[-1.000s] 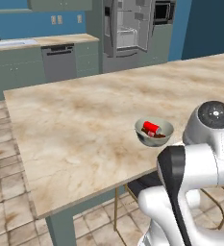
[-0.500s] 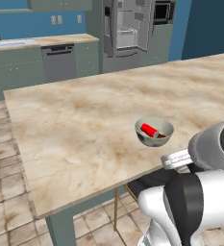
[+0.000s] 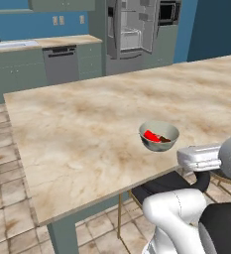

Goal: Open the fridge, grab two sodas, and place both sodas inside the bowl with ice on the dining counter.

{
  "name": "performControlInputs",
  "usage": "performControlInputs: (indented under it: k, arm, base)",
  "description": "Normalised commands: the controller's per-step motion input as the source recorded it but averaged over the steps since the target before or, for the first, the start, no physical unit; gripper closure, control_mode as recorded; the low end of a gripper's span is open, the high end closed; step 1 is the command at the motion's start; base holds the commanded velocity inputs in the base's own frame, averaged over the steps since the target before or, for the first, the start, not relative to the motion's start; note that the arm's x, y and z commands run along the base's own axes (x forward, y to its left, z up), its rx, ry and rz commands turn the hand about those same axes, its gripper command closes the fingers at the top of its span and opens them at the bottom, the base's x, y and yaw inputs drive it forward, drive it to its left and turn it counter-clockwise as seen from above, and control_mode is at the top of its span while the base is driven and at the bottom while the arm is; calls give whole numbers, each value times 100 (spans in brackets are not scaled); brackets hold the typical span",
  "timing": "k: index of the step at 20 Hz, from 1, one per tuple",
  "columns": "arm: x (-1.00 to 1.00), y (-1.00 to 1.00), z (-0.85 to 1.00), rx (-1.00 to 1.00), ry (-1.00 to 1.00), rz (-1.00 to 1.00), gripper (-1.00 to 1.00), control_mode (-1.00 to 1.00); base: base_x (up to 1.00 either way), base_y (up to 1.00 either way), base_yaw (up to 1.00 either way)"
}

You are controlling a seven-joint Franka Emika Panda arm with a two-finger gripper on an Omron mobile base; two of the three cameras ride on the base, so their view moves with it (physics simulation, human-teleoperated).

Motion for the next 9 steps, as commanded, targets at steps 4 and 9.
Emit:
performControlInputs:
  k: [4,9]
  arm:
    - [-12,-11,0,10,-39,7,-100,-100]
    - [0,-45,0,8,-33,4,-100,-100]
  base:
    - [0,0,0]
    - [0,0,0]
